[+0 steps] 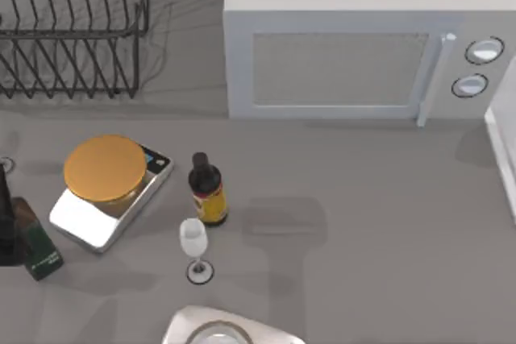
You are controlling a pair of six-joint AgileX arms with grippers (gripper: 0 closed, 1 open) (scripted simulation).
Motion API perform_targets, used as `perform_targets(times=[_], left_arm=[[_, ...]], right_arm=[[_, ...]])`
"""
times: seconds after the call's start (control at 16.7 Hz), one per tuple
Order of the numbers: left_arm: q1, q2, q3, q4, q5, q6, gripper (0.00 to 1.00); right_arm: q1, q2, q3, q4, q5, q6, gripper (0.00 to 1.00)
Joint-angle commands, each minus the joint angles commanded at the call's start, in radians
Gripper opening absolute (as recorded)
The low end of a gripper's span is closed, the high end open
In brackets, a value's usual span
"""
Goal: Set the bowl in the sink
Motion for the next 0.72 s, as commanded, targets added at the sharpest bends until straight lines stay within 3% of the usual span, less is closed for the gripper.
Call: perform_targets(times=[0.36,0.72], left_arm=[[0.0,0.0,0.0,0.0,0.0,0.0,1.0],[0.0,0.0,0.0,0.0,0.0,0.0,1.0]], right_arm=[[0.002,0.029,-0.007,0.029,0.0,0.0,0.0],[0.002,0.029,-0.007,0.029,0.0,0.0,0.45]])
